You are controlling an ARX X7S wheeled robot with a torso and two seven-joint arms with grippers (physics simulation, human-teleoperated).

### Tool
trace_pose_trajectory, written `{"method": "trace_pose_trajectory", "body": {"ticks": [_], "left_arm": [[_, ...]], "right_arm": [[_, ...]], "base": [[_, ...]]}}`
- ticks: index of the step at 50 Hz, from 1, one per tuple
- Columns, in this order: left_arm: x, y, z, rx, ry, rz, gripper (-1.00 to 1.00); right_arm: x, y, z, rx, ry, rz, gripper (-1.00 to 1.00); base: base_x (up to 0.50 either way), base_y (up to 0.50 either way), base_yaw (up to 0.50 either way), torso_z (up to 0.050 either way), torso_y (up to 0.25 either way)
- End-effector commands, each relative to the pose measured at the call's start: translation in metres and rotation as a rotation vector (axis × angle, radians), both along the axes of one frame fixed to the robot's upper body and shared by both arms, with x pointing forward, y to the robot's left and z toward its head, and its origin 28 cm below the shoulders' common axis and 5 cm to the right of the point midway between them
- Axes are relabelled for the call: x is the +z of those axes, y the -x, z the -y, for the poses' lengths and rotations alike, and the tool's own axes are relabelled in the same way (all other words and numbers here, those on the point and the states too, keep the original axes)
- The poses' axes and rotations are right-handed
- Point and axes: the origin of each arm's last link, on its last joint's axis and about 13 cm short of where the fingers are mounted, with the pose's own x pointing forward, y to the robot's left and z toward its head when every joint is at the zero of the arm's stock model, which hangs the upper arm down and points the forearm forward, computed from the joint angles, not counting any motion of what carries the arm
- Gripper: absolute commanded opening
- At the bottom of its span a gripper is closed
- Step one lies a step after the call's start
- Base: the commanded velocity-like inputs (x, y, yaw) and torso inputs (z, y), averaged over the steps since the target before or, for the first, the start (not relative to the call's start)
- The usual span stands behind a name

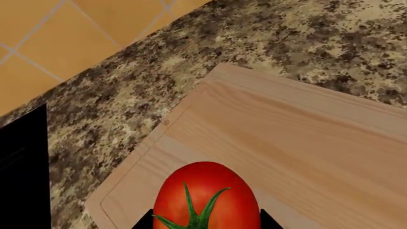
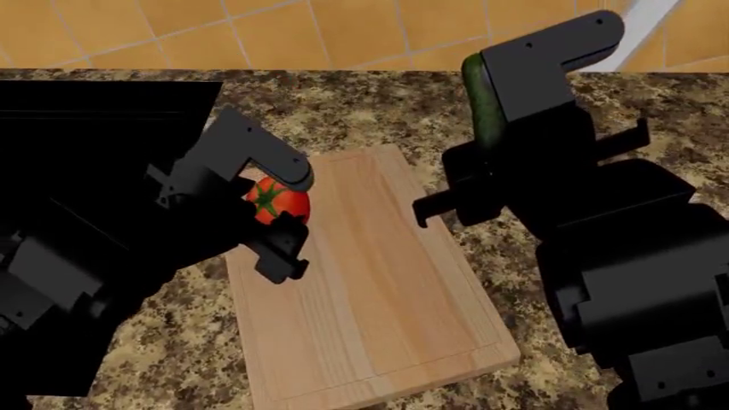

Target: Pick the vegetables from the sink and place them on the cutting board.

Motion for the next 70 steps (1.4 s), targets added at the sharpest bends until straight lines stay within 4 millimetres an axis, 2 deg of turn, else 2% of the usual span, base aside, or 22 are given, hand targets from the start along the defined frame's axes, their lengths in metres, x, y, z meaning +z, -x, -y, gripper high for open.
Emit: {"method": "trace_pose_trajectory", "body": {"ticks": [1, 11, 12, 21, 29, 35, 41, 46, 49, 57, 59, 60, 70], "left_arm": [[-0.008, 0.003, -0.001, 0.016, -0.006, -0.022, -1.0], [-0.012, 0.003, -0.002, 0.031, -0.008, -0.02, -1.0], [-0.01, 0.003, -0.002, 0.031, -0.009, -0.012, 1.0], [-0.003, 0.003, -0.003, 0.036, -0.007, 0.016, 1.0], [0.041, 0.017, -0.003, -0.012, 0.083, 0.149, 1.0], [0.057, 0.028, 0.001, -0.052, 0.107, 0.203, 1.0], [0.074, 0.029, -0.004, -0.002, 0.217, 0.284, 1.0], [0.076, 0.028, -0.011, 0.038, 0.263, 0.301, 1.0], [0.078, 0.028, -0.016, 0.073, 0.363, 0.331, 1.0], [0.063, 0.023, -0.027, 0.139, 0.467, 0.324, 1.0], [0.065, 0.021, -0.03, 0.167, 0.479, 0.322, 1.0], [0.057, 0.022, -0.029, 0.173, 0.473, 0.32, 1.0], [0.059, 0.023, -0.031, 0.186, 0.471, 0.33, 1.0]], "right_arm": [[0.001, 0.0, 0.0, 0.001, 0.001, 0.009, -1.0], [0.002, 0.0, 0.0, 0.003, -0.002, 0.008, -1.0], [0.001, 0.0, 0.0, 0.004, -0.002, 0.006, -1.0], [-0.001, 0.003, 0.001, 0.003, -0.004, 0.004, -1.0], [-0.002, 0.002, 0.001, 0.004, -0.007, 0.002, -1.0], [-0.002, 0.003, 0.001, 0.002, -0.005, 0.003, -1.0], [-0.003, 0.002, -0.004, 0.001, 0.045, -0.051, -1.0], [0.008, 0.001, -0.011, 0.012, 0.014, -0.132, -1.0], [0.012, -0.002, -0.018, 0.059, 0.015, -0.173, -1.0], [0.023, -0.017, -0.034, 0.117, -0.071, -0.313, -1.0], [0.024, -0.018, -0.036, 0.135, -0.075, -0.34, -1.0], [0.019, -0.02, -0.042, 0.163, -0.092, -0.479, -1.0], [0.017, -0.016, -0.045, 0.189, -0.135, -0.542, -1.0]], "base": [[0.0, 0.0, 0.0, 0.0, 0.0], [0.0, 0.0, 0.0, 0.0, 0.0], [0.0, 0.0, 0.0, 0.0, 0.0], [0.0, 0.0, 0.0, 0.0, 0.0], [0.0, 0.0, 0.0, 0.0, 0.001], [0.0, 0.0, 0.0, 0.0, 0.0], [0.0, 0.0, 0.0, 0.0, 0.0], [0.0, 0.0, 0.0, 0.0, 0.0], [0.0, 0.0, 0.0, 0.0, 0.003], [0.0, 0.0, 0.0, 0.001, 0.0], [0.0, 0.0, 0.0, 0.0, 0.0], [0.0, 0.0, 0.0, 0.0, 0.0], [0.0, 0.0, 0.0, 0.0, 0.001]]}}
